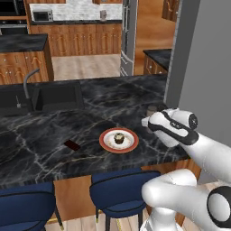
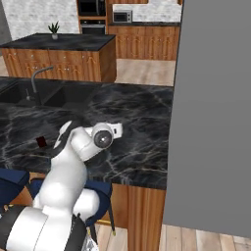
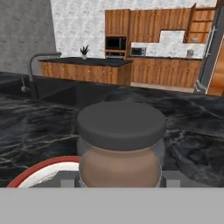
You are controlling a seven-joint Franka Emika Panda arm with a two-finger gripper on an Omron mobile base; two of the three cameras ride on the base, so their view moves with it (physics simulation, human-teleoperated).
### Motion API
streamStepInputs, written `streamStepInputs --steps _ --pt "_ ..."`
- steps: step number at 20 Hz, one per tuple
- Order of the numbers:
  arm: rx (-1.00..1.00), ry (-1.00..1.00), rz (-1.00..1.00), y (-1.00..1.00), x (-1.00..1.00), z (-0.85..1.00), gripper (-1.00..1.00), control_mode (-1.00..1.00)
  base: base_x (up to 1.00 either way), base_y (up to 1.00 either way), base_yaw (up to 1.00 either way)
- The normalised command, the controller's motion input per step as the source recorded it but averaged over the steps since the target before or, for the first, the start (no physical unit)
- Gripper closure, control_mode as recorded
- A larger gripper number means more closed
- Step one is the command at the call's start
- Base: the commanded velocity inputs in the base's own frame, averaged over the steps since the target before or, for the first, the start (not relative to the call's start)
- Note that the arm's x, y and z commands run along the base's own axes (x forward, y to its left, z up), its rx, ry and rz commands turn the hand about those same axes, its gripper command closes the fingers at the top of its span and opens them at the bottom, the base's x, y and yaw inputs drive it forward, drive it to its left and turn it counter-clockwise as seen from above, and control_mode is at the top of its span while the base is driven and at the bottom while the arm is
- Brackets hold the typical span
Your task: Take the cinnamon bottle from the cabinet and place it on the dining table, next to the plate with the cupcake. Then take the chocolate from the dining counter and place it on the cupcake plate.
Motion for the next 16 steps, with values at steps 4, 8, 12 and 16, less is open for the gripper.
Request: streamStepInputs --steps 4,8,12,16 --pt "0.0 0.0 0.1 0.0 0.03 -0.76 1.0 -1.0 0.0 0.0 0.0" --pt "0.0 0.0 0.09 0.0 0.08 -0.54 1.0 -1.0 0.0 0.0 0.0" --pt "0.0 0.0 0.06 0.0 0.23 -0.26 1.0 -1.0 0.0 0.0 0.0" --pt "0.0 0.0 0.04 0.0 0.18 -0.23 1.0 -1.0 0.0 0.0 0.0"
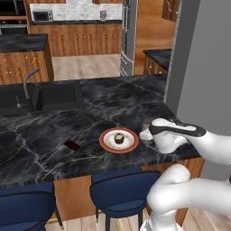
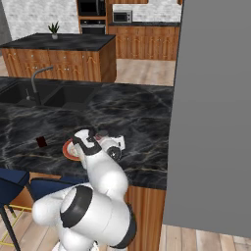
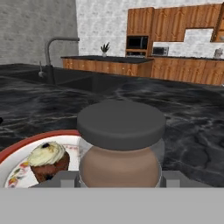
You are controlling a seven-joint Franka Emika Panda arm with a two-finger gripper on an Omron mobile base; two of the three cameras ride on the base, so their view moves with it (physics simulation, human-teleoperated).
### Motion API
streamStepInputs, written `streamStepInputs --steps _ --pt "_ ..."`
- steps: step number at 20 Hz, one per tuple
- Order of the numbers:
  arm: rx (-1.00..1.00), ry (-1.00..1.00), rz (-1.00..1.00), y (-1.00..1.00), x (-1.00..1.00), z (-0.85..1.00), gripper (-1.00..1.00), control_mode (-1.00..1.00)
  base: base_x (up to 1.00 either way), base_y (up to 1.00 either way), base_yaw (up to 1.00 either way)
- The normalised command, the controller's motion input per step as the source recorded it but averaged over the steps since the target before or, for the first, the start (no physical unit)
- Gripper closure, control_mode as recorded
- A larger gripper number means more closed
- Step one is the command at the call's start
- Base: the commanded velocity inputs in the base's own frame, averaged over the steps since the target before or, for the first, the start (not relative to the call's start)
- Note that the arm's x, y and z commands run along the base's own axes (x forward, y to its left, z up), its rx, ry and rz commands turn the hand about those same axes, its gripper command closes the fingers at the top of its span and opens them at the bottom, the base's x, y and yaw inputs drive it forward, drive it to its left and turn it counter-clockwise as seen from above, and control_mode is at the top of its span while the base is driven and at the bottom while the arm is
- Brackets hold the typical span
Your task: Take the cinnamon bottle from the cabinet and place it on the dining table, next to the plate with the cupcake. Then take the chocolate from the dining counter and place it on the cupcake plate.
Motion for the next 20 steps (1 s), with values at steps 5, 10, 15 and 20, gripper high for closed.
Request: streamStepInputs --steps 5,10,15,20 --pt "0.0 0.0 0.03 -0.01 0.21 -0.04 -1.0 -1.0 0.0 0.0 0.0" --pt "0.0 0.0 0.01 -0.19 0.15 0.28 -1.0 -1.0 0.0 0.0 0.0" --pt "0.02 0.05 0.0 -0.19 0.0 0.67 -1.0 -1.0 0.0 0.0 0.0" --pt "0.0 0.07 0.02 -0.05 -0.03 1.0 -1.0 -1.0 0.0 0.0 0.0"
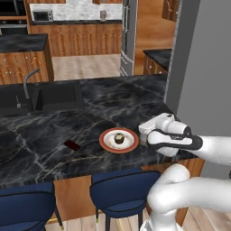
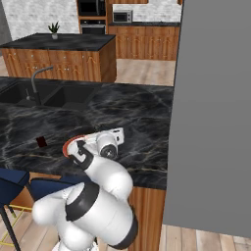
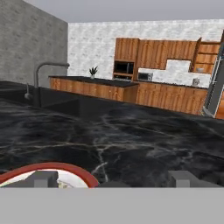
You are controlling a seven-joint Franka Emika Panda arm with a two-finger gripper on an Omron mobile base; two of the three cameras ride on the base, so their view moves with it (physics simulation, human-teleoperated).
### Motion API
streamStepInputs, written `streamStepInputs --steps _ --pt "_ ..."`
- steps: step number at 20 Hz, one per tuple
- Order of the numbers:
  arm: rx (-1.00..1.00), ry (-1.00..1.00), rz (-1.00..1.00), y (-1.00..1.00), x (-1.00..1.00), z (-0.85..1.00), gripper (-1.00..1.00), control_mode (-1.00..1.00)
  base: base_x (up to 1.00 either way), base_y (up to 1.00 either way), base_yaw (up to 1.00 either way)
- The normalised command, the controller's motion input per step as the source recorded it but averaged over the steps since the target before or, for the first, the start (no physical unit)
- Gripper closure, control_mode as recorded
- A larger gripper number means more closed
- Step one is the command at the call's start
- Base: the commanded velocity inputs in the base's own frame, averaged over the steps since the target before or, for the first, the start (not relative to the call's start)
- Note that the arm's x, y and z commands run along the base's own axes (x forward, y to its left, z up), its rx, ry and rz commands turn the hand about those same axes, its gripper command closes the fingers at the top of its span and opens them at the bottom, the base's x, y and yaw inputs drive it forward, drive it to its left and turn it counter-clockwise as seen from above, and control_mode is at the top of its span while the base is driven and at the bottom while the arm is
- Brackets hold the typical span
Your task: Take the cinnamon bottle from the cabinet and place it on the dining table, next to the plate with the cupcake. Then take the chocolate from the dining counter and place it on the cupcake plate.
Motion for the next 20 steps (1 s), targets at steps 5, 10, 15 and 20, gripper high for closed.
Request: streamStepInputs --steps 5,10,15,20 --pt "0.0 0.05 0.07 0.0 -0.45 1.0 -1.0 -1.0 0.0 0.0 0.0" --pt "0.0 0.2 0.07 0.16 -0.76 1.0 -1.0 -1.0 0.0 0.0 0.0" --pt "0.0 0.4 0.08 0.31 -0.97 1.0 -1.0 -1.0 0.0 0.0 0.0" --pt "-0.09 0.43 0.16 0.85 -0.35 0.67 -1.0 -1.0 0.0 0.0 0.0"
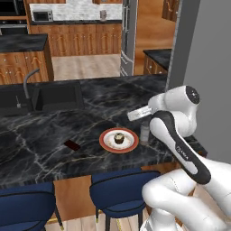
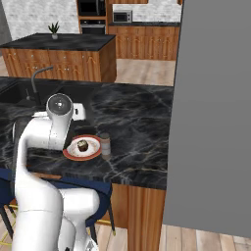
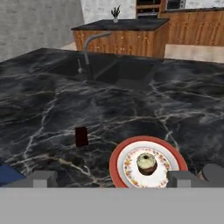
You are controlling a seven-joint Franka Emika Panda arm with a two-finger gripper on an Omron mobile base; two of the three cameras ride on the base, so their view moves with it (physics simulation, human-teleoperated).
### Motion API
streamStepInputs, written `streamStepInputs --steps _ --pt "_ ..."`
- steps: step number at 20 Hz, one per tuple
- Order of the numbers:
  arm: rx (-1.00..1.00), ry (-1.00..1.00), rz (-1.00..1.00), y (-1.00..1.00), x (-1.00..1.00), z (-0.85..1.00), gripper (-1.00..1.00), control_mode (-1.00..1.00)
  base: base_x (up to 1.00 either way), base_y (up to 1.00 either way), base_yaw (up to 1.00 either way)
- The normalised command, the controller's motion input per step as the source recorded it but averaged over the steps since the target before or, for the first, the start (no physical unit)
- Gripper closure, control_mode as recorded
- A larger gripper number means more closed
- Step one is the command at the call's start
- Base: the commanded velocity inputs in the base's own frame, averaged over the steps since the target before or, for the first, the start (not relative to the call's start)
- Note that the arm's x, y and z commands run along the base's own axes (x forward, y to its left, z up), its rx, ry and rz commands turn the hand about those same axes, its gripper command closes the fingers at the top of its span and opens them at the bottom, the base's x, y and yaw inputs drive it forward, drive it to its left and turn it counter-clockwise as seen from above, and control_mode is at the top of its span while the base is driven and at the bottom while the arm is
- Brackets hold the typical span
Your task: Take the cinnamon bottle from the cabinet and place it on the dining table, next to the plate with the cupcake. Then take the chocolate from the dining counter and place it on the cupcake plate.
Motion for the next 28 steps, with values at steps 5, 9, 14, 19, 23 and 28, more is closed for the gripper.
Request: streamStepInputs --steps 5,9,14,19,23,28 --pt "-0.21 0.4 0.11 1.0 0.48 0.61 -1.0 -1.0 0.0 0.0 0.0" --pt "-0.27 0.35 0.02 1.0 0.74 -0.28 -1.0 -1.0 0.0 0.0 0.0" --pt "-0.18 0.22 0.0 0.91 0.64 -1.0 -1.0 -1.0 0.0 0.0 0.0" --pt "-0.04 0.2 0.0 0.47 0.33 -1.0 -1.0 -1.0 0.0 0.0 0.0" --pt "-0.03 0.06 0.01 0.1 0.17 -1.0 -1.0 -1.0 0.0 0.0 0.0" --pt "-0.07 0.0 0.01 0.13 0.4 -0.77 -1.0 -1.0 0.0 0.0 0.0"
